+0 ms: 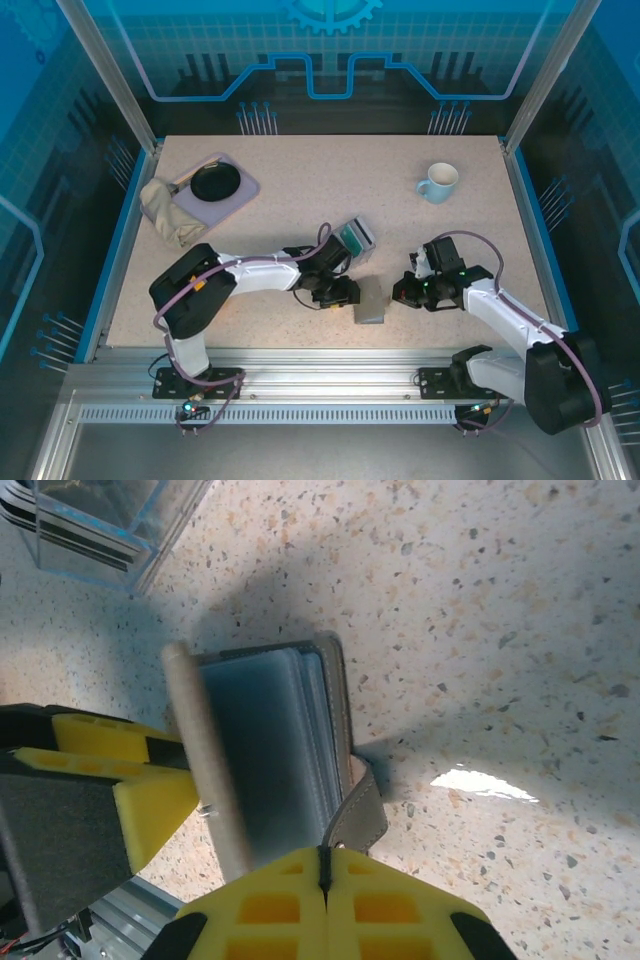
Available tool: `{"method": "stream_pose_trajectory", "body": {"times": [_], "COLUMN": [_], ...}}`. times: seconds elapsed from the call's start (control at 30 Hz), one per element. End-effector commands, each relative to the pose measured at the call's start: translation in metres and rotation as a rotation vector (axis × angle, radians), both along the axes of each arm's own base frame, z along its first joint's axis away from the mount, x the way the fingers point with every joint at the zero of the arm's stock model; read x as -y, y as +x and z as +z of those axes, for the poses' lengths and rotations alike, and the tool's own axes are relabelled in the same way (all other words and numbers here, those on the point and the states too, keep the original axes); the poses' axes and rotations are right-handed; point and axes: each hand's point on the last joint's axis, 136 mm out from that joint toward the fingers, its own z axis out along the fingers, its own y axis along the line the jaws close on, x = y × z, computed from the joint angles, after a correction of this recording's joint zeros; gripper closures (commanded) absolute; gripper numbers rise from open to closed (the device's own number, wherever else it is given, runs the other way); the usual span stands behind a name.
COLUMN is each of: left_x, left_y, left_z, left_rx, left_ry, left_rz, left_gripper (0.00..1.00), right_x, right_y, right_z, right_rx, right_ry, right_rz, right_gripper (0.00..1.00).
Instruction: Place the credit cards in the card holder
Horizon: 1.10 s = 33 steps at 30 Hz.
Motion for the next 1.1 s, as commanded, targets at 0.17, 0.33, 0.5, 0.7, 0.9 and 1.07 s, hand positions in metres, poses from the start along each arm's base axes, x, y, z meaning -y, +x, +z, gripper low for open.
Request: {"method": "stream_pose_trajectory", "body": {"times": [0.17,0.33,0.5,0.7,0.9,1.07], "left_x": [0.019,0.02,0.023,0.025,0.025,0.015], "left_y": [0.0,-0.003,-0.006,-0.012,-0.018,-0.023], "left_z": [-0.003,-0.013,-0.018,-0.028,-0.039,-0.051], "left_rx": [-0.022,-0.046,-0.065,-0.087,-0.1,-0.099], "left_ry": [-0.048,-0.042,-0.052,-0.043,-0.002,0.104], "left_rz": [-0.032,-0.037,-0.06,-0.084,-0.119,-0.13], "left_gripper": [0.5,0.49,0.48,0.46,0.49,0.59], "right_x": [-0.005,-0.003,-0.009,-0.016,-0.016,-0.012], "right_y": [0.003,0.005,0.007,0.009,0.01,0.012], "right_z": [0.004,0.005,0.009,0.013,0.014,0.012], "right_rx": [0.013,0.017,0.019,0.012,0.01,0.005], "right_ry": [0.044,0.043,0.071,0.107,0.106,0.064], "right_rz": [0.027,0.015,0.032,0.06,0.06,0.059], "right_gripper": [0.99,0.98,0.99,0.99,0.99,0.99]}}
